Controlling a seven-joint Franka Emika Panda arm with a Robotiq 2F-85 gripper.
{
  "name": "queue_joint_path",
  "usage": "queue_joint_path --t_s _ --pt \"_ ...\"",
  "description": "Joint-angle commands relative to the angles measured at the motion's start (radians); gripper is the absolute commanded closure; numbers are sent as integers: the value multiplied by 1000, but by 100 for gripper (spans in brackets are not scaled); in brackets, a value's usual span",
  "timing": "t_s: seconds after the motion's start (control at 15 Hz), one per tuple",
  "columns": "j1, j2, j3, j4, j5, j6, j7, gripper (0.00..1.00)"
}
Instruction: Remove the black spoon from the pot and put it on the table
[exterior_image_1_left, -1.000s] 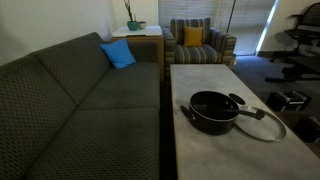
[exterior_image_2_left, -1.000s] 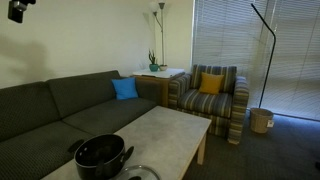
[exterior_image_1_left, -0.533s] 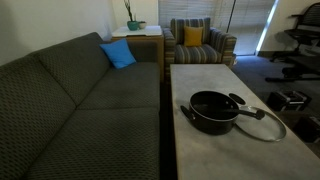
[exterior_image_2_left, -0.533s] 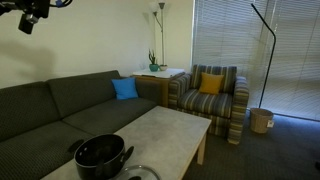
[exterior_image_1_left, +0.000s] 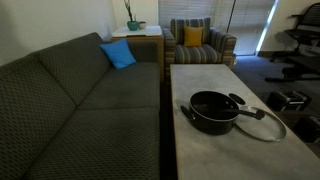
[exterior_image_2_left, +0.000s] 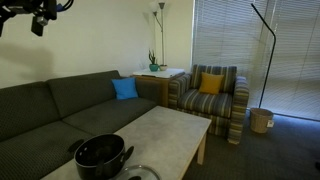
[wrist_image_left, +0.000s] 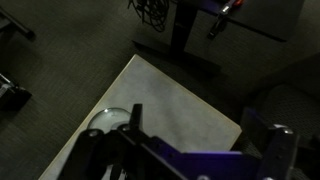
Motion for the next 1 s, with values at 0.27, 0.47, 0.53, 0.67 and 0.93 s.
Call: queue_joint_path --t_s 0.27,0.47,0.53,0.67,0.93 --pt "-40 170 3 64 -136 102 -270 0" --pt "-59 248 10 108 -154 121 -399 0" --pt "-64 274 14 127 -155 118 -443 0" --pt "-65 332 14 188 -148 62 -509 0" --pt "-57 324 7 159 -142 93 -480 0"
